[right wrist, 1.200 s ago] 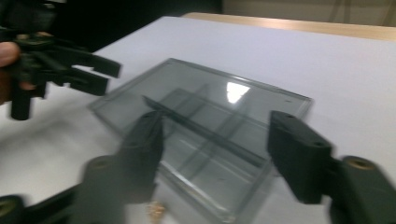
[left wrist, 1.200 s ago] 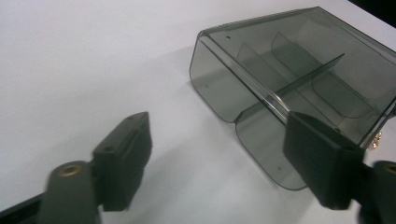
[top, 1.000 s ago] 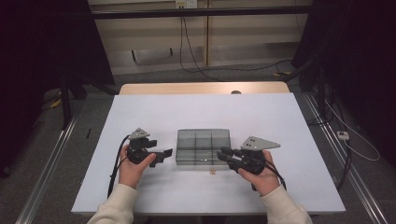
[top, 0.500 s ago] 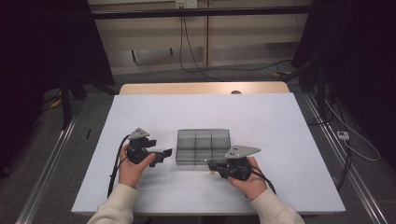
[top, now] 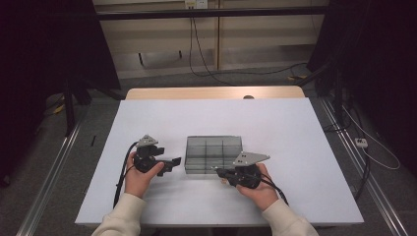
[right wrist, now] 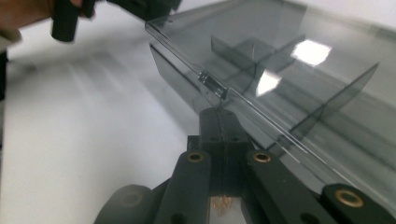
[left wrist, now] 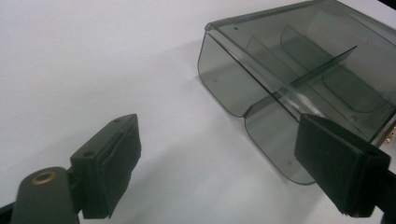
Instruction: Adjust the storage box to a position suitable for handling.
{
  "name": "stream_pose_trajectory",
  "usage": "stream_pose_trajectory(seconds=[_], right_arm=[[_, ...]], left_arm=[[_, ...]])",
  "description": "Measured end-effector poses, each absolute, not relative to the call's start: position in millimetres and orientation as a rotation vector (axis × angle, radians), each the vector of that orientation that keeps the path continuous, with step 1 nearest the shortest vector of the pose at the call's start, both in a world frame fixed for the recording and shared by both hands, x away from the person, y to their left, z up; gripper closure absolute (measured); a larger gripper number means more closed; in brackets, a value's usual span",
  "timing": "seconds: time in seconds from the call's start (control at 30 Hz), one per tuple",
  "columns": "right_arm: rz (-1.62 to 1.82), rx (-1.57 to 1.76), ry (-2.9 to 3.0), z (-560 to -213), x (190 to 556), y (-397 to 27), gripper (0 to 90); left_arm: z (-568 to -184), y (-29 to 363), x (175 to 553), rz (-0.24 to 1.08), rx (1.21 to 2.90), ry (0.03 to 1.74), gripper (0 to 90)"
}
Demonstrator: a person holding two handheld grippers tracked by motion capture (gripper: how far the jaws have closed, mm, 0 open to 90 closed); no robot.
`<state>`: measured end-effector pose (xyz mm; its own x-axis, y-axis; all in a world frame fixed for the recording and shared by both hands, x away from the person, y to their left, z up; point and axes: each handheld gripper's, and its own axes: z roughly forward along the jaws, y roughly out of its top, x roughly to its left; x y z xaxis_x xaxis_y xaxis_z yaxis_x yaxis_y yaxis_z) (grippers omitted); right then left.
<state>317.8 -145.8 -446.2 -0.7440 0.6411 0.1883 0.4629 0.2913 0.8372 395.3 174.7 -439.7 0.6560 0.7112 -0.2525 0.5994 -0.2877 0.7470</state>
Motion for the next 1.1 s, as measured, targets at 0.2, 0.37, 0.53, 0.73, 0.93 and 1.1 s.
stream_pose_trajectory(seconds=[0.2, 0.37, 0.53, 0.73, 0.93, 1.1], right_arm=[[1.484, 1.011, 2.313, -434.6, 318.9, -145.6, 90.0], [1.486, 0.999, 2.274, -430.1, 321.1, -146.2, 90.0], [1.491, 1.007, 2.251, -427.9, 322.2, -148.5, 90.0], [1.502, 1.018, 2.228, -426.0, 322.9, -149.3, 85.9], [1.457, 1.047, 2.244, -430.4, 317.7, -153.8, 61.6], [1.39, 1.128, 2.179, -434.6, 315.6, -176.2, 52.0]], left_arm=[[-439.4, 172.8, 395.2, 0.144, 1.97, 1.012, 14.5], [-439.4, 169.1, 396.6, 0.153, 1.953, 0.991, 14.4], [-437.6, 163.0, 400.8, 0.153, 1.929, 0.952, 13.3], [-436.8, 151.8, 405.9, 0.167, 1.952, 0.926, 12.4], [-433.4, 151.0, 411.9, 0.157, 1.899, 0.939, 14.1], [-431.2, 148.4, 414.8, 0.165, 1.897, 0.936, 14.4]])
